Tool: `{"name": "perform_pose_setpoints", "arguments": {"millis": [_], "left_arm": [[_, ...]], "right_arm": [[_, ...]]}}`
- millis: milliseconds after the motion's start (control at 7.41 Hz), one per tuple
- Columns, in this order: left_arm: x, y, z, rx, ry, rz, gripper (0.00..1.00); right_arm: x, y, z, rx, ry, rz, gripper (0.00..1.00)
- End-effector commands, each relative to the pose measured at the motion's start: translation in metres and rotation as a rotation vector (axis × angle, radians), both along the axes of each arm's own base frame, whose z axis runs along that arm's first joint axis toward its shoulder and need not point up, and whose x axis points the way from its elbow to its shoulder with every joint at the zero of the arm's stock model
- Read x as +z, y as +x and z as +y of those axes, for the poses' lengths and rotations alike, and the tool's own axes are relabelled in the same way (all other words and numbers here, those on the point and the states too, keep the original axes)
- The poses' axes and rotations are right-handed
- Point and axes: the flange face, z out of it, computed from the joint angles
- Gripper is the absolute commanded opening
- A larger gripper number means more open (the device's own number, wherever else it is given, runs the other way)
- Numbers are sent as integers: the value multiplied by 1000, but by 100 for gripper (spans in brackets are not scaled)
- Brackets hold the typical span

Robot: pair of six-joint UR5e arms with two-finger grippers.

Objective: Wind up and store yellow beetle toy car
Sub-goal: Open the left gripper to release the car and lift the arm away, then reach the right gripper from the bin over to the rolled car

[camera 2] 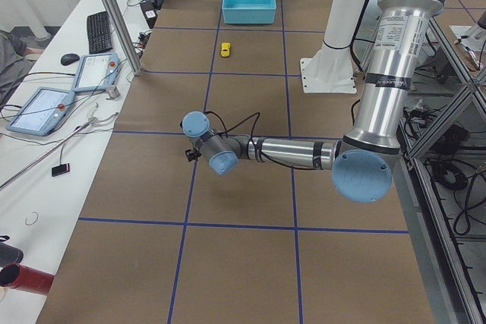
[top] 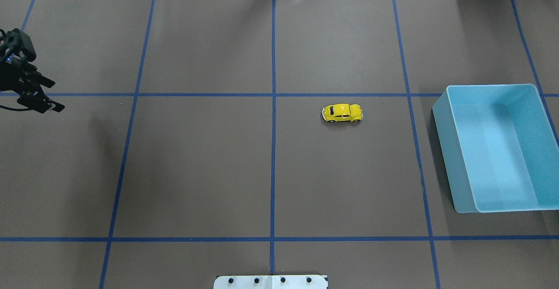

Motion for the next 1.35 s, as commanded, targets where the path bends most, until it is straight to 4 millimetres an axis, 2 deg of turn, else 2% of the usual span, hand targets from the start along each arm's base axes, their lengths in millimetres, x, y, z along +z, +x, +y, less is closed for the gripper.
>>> {"name": "perform_pose_setpoints", "arguments": {"millis": [0, 135, 270, 405, 540, 674, 809, 944, 1079, 1214], "left_arm": [[13, -35, -1, -175, -233, 9, 100], [16, -56, -7, -238, -290, 5, 100], [20, -89, -15, -307, -368, -14, 100], [18, -114, -21, -356, -434, -32, 100], [20, -124, -22, -375, -533, -71, 100], [15, -148, -21, -419, -629, -100, 100], [5, -163, -19, -439, -665, -129, 100], [3, -175, -15, -449, -674, -177, 100], [3, -210, -6, -489, -700, -222, 100], [12, -220, 0, -459, -734, -252, 100]], "right_arm": [[-4, -3, 0, -6, 10, -2, 100], [-12, -9, -3, -20, 57, -2, 100], [-19, -16, -7, -35, 103, -2, 100], [-36, -31, -7, -64, 147, -1, 100], [-61, -57, -7, -103, 208, 43, 100], [-96, -86, -16, -137, 287, 89, 100], [-111, -103, -26, -160, 291, 85, 100], [-136, -131, -38, -199, 310, 81, 100], [-169, -148, -49, -219, 308, 78, 100], [-199, -167, -58, -248, 300, 64, 100]]}}
